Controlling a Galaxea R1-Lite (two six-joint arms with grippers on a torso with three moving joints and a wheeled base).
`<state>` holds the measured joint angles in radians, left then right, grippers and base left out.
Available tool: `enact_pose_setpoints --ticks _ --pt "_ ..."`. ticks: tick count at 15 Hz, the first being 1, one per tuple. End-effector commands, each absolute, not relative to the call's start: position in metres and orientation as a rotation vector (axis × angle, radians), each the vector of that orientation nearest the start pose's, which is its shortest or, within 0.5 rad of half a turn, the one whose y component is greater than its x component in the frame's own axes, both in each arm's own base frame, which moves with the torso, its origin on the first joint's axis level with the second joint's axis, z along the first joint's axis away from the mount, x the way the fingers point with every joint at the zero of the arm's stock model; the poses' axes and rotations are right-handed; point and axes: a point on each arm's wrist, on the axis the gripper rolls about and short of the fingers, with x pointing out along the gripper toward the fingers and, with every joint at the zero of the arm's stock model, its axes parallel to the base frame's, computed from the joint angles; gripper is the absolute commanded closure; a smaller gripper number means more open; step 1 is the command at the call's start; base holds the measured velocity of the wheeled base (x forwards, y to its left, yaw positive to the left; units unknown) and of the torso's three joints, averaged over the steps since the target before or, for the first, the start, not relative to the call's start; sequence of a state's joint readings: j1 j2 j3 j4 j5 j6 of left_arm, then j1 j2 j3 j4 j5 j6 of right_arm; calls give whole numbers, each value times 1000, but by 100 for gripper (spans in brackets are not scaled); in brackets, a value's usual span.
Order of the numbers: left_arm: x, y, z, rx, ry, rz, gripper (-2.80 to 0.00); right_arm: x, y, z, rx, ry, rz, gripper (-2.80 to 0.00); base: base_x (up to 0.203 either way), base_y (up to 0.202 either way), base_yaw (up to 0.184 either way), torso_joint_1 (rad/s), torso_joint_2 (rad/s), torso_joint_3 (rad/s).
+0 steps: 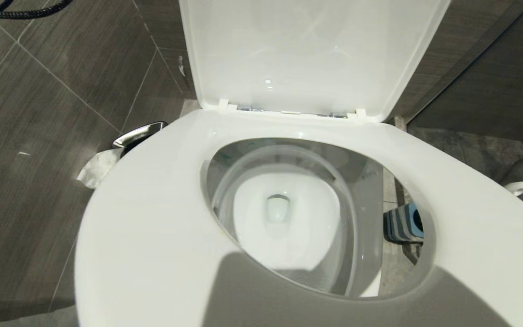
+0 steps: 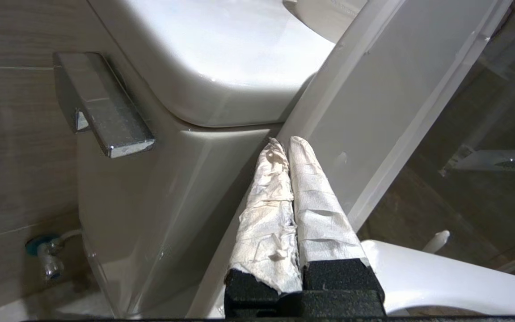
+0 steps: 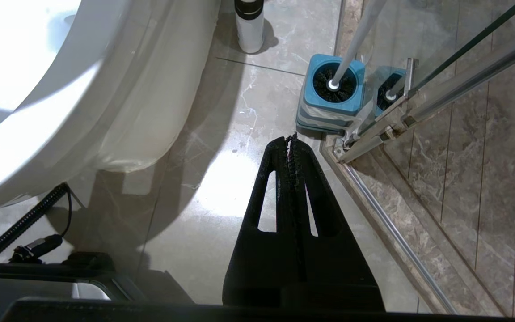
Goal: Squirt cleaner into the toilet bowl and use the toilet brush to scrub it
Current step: Close the toilet lid
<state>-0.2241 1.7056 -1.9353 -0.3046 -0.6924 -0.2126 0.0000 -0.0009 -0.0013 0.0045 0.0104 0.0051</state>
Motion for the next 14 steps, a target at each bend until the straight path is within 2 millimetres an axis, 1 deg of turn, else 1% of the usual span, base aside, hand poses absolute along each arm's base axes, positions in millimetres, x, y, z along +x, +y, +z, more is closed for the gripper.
enact_pose_setpoints --ticks 1,6,14 --pt "288 -83 449 -68 -443 -955 0 -23 0 75 6 4 11 0 0 0 0 0 0 0" --pt "302 -86 442 -65 -467 -947 0 -23 0 75 5 3 11 0 0 0 0 0 0 0" --pt "316 -90 436 -72 -516 -907 0 -23 0 75 5 5 11 0 0 0 0 0 0 0"
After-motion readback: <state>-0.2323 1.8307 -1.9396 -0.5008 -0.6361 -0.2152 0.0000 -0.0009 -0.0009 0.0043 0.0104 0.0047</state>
